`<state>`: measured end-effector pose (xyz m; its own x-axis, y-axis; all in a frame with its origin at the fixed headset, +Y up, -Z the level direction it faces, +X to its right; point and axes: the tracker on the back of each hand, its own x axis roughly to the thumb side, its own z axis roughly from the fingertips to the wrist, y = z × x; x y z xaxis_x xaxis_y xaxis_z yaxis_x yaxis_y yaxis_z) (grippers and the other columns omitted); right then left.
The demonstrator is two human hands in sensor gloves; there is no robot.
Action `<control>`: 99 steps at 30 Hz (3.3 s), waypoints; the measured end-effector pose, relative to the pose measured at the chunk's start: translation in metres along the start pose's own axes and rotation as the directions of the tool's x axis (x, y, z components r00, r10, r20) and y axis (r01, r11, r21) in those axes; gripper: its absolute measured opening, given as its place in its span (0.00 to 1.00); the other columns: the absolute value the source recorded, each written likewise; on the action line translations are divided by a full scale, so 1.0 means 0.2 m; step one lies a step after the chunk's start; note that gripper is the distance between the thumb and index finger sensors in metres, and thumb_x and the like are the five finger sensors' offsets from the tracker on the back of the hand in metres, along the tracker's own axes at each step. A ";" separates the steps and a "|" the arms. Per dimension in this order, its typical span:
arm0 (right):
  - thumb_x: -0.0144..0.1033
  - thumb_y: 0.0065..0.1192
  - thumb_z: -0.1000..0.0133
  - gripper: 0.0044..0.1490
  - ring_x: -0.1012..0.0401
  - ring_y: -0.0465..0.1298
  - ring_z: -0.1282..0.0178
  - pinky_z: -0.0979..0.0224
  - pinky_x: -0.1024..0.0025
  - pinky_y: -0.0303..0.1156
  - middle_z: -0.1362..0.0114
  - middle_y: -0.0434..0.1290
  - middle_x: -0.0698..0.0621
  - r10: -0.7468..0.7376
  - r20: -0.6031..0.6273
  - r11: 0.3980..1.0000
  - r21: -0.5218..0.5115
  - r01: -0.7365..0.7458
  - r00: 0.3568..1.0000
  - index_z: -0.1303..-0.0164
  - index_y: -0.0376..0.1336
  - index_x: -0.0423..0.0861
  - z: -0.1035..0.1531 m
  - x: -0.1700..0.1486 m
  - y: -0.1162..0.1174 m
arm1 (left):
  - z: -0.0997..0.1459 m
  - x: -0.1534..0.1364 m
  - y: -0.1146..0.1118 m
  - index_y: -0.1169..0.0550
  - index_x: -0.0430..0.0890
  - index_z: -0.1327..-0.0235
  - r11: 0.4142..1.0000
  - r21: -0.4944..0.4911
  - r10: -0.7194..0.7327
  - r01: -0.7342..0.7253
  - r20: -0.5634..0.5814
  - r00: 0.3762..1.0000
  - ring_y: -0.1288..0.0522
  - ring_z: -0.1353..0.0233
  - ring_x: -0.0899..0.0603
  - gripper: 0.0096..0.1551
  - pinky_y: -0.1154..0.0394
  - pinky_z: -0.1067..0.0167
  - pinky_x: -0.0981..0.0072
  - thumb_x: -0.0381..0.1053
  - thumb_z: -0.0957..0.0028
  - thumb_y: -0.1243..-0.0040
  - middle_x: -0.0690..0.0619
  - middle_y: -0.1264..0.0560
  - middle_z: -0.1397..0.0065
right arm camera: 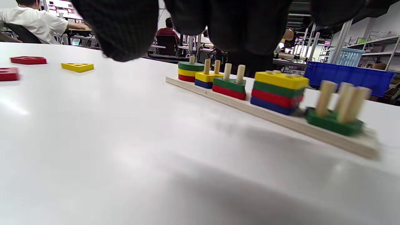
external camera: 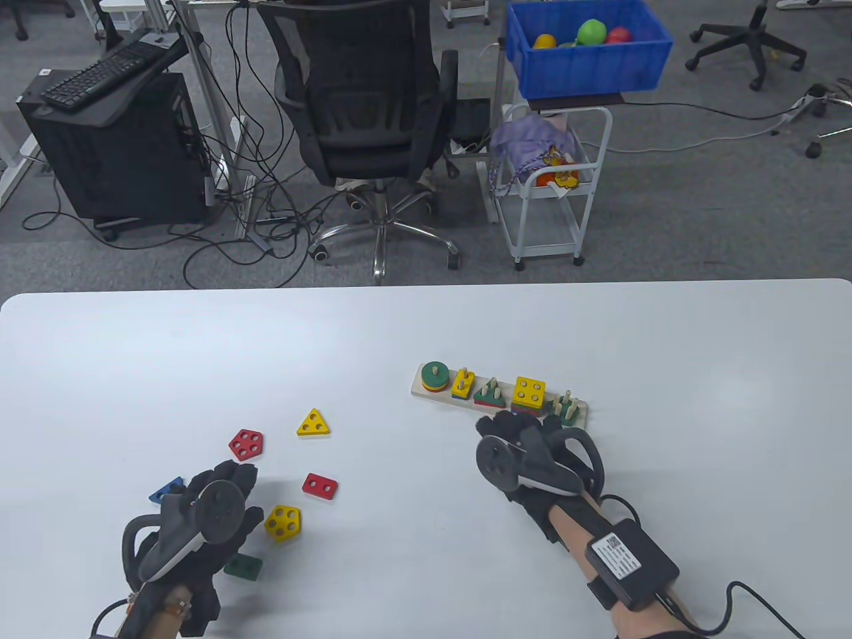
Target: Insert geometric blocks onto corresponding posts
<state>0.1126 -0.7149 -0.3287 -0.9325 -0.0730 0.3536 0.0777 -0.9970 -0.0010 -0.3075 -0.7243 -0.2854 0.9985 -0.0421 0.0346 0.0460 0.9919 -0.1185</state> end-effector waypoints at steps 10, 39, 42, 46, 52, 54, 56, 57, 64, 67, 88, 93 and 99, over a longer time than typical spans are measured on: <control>0.51 0.63 0.48 0.43 0.40 0.68 0.25 0.30 0.29 0.62 0.21 0.64 0.41 -0.103 -0.033 0.995 -0.017 0.102 0.994 0.24 0.56 0.47 0.22 -0.03 0.04 | -0.06 0.18 -0.01 0.43 0.62 0.20 0.999 -0.047 -0.022 0.024 0.042 0.999 0.37 0.13 0.44 0.41 0.43 0.20 0.36 0.62 0.47 0.42 0.58 0.40 0.12; 0.52 0.62 0.48 0.45 0.40 0.69 0.25 0.31 0.29 0.62 0.21 0.62 0.40 -0.200 0.078 0.978 -0.045 0.204 0.977 0.23 0.53 0.46 0.24 0.05 0.01 | -0.28 0.75 0.09 0.32 0.64 0.29 0.984 -0.004 -0.171 0.176 0.217 0.961 0.27 0.21 0.53 0.35 0.42 0.17 0.47 0.56 0.53 0.36 0.64 0.28 0.23; 0.51 0.65 0.50 0.51 0.43 0.69 0.25 0.31 0.31 0.63 0.19 0.56 0.42 -0.236 0.183 0.945 -0.187 0.269 0.954 0.22 0.46 0.47 0.26 0.13 -0.04 | -0.22 0.84 0.19 0.32 0.63 0.28 0.984 -0.085 0.178 -0.158 0.325 0.929 0.26 0.22 0.52 0.35 0.41 0.19 0.45 0.57 0.52 0.36 0.63 0.27 0.24; 0.50 0.70 0.53 0.55 0.45 0.69 0.25 0.31 0.33 0.65 0.19 0.55 0.43 -0.249 0.294 0.850 -0.389 0.354 0.923 0.23 0.44 0.48 0.32 0.23 -0.11 | -0.17 0.95 0.21 0.33 0.60 0.27 0.780 -0.361 0.621 -0.512 0.345 0.703 0.26 0.23 0.50 0.35 0.39 0.20 0.43 0.57 0.50 0.38 0.60 0.27 0.24; 0.49 0.73 0.55 0.50 0.49 0.77 0.33 0.35 0.36 0.69 0.26 0.66 0.43 -0.158 0.291 0.768 -0.564 0.303 0.944 0.27 0.53 0.46 0.38 0.26 -0.15 | -0.14 1.01 0.12 0.35 0.54 0.25 0.363 -0.617 0.924 -0.698 0.140 0.357 0.26 0.24 0.47 0.36 0.38 0.21 0.43 0.56 0.48 0.41 0.56 0.27 0.24; 0.49 0.74 0.56 0.50 0.50 0.79 0.37 0.37 0.38 0.71 0.29 0.69 0.42 -0.173 0.301 0.740 -0.588 0.326 0.938 0.28 0.54 0.44 0.39 0.25 -0.16 | -0.14 1.01 0.09 0.35 0.53 0.25 0.249 -0.644 0.960 -0.724 0.062 0.274 0.26 0.24 0.47 0.35 0.39 0.22 0.43 0.56 0.47 0.42 0.55 0.27 0.24; 0.49 0.74 0.56 0.50 0.50 0.80 0.38 0.37 0.39 0.72 0.30 0.70 0.41 -0.172 0.306 0.729 -0.600 0.329 0.937 0.29 0.55 0.42 0.40 0.25 -0.17 | -0.14 1.01 0.06 0.35 0.54 0.25 0.167 -0.663 0.977 -0.729 0.012 0.213 0.26 0.24 0.47 0.34 0.39 0.22 0.43 0.56 0.46 0.42 0.56 0.27 0.24; 0.49 0.74 0.56 0.50 0.50 0.81 0.39 0.38 0.39 0.72 0.31 0.70 0.40 -0.166 0.311 0.724 -0.606 0.330 0.936 0.29 0.55 0.40 0.40 0.25 -0.17 | -0.14 1.01 0.06 0.35 0.54 0.25 0.139 -0.669 0.982 -0.730 -0.001 0.188 0.26 0.24 0.47 0.34 0.39 0.22 0.43 0.56 0.46 0.42 0.56 0.27 0.23; 0.48 0.75 0.55 0.48 0.47 0.80 0.40 0.37 0.36 0.70 0.31 0.70 0.37 -0.125 0.328 0.756 -0.580 0.304 0.936 0.30 0.57 0.39 0.41 0.26 -0.17 | -0.10 0.91 0.10 0.39 0.56 0.21 0.431 -0.573 0.900 -0.697 0.226 0.371 0.32 0.19 0.43 0.38 0.42 0.21 0.39 0.62 0.45 0.45 0.55 0.33 0.18; 0.49 0.73 0.54 0.48 0.46 0.79 0.40 0.36 0.35 0.69 0.30 0.69 0.37 -0.145 0.306 0.794 -0.531 0.295 0.941 0.30 0.57 0.39 0.37 0.22 -0.13 | -0.06 0.77 0.15 0.39 0.57 0.21 0.749 -0.316 0.661 -0.583 0.429 0.616 0.31 0.19 0.44 0.37 0.41 0.22 0.39 0.64 0.44 0.48 0.56 0.32 0.18; 0.46 0.69 0.51 0.43 0.42 0.74 0.31 0.29 0.29 0.61 0.24 0.67 0.43 -0.032 -0.084 0.986 -0.164 0.018 0.996 0.27 0.57 0.47 -0.47 0.05 -0.16 | -0.01 -0.13 0.03 0.45 0.63 0.18 0.998 0.062 -0.009 0.012 -0.046 0.999 0.43 0.11 0.41 0.46 0.49 0.20 0.33 0.75 0.52 0.56 0.57 0.43 0.10; 0.47 0.69 0.51 0.43 0.42 0.73 0.29 0.29 0.31 0.62 0.23 0.67 0.44 -0.014 -0.196 0.999 -0.046 0.005 0.980 0.26 0.57 0.49 -0.69 0.06 -0.07 | -0.02 -0.14 0.02 0.44 0.63 0.19 0.999 0.044 -0.002 0.005 -0.050 0.999 0.43 0.11 0.41 0.44 0.49 0.20 0.33 0.74 0.51 0.55 0.57 0.43 0.10; 0.47 0.69 0.52 0.43 0.43 0.72 0.28 0.28 0.30 0.61 0.23 0.67 0.45 -0.007 -0.264 1.000 -0.030 -0.001 0.965 0.27 0.57 0.50 -0.80 0.06 0.01 | -0.03 -0.15 0.01 0.44 0.63 0.19 1.000 0.030 0.008 -0.007 -0.053 0.999 0.42 0.11 0.41 0.44 0.49 0.20 0.33 0.74 0.51 0.56 0.57 0.43 0.10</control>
<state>0.0454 -0.7227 -0.4750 -0.9931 -0.0701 0.0941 0.0676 -0.9973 -0.0293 -0.3378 -0.7223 -0.2916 0.9990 -0.0403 -0.0194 0.0384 0.9953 -0.0887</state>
